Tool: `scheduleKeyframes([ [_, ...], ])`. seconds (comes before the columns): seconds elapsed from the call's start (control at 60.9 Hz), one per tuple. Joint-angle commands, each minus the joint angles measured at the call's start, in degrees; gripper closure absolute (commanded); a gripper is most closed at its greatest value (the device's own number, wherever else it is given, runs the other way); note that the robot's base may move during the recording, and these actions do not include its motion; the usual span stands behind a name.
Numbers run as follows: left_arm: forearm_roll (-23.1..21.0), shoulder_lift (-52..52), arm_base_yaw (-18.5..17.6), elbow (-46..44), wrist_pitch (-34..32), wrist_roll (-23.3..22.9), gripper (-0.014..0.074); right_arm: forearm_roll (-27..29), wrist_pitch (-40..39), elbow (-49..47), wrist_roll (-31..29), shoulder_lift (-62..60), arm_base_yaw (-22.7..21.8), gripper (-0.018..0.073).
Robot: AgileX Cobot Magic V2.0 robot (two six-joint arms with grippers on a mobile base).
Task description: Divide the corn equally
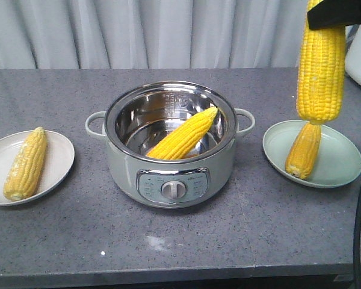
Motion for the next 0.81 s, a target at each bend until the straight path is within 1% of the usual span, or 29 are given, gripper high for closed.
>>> scheduleKeyframes([
  [0.0,-1.2,-0.5,0.0,-1.2,-3.5,-0.2,0.0007,1.8,-0.6,0.2,-0.7,-2.0,-0.2,0.0389],
  [0.131,-1.5,-0.3,0.0,-1.2,-3.0,0.0,0.0007,1.8,-1.2,0.7,-0.7,-2.0,-0.2,0.0386],
  [0.197,-3.2,0.2,0.0,-1.2,-2.7,1.4,0.0007,1.8,-1.5,0.7,-0.7,-2.0,-0.2,0.0386],
  [0.279,-9.0,1.9,-0.1,-1.2,-2.2,7.1,0.0007,1.8,-1.5,0.7,-0.7,-2.0,-0.2,0.0384],
  [0.361,-16.9,4.0,-0.1,-1.2,-2.1,13.9,0.0007,1.8,-1.5,0.7,-0.7,-2.0,-0.2,0.0384],
  [0.427,-22.4,6.1,-0.1,-1.3,-1.8,18.8,0.0007,1.8,-1.5,0.7,-0.7,-2.0,-0.2,0.0384],
  [0.46,-24.6,7.2,-0.1,-1.3,-1.6,20.9,0.0007,1.8,-1.5,0.7,-0.7,-2.0,-0.2,0.0382],
  [0.526,-27.7,9.8,-0.1,-1.3,-1.1,24.0,0.0007,1.8,-1.5,0.7,-0.7,-2.0,-0.2,0.0382],
  [0.575,-28.8,11.5,-0.3,-1.3,-0.7,25.3,0.0007,1.8,-1.5,0.7,-0.7,-2.0,-0.2,0.0380],
  [0.641,-28.3,14.0,-1.9,-2.1,-0.5,25.5,0.0007,1.8,-1.5,0.7,-0.7,-2.0,-0.2,0.0379],
  [0.723,-28.0,17.8,-4.8,-4.4,0.7,26.8,0.0007,1.8,-1.5,0.7,-0.7,-2.0,-0.2,0.0377],
  [0.789,-27.9,20.9,-7.4,-6.9,1.3,26.9,0.0007,1.8,-1.4,0.7,-0.7,-2.0,-0.2,0.0376],
])
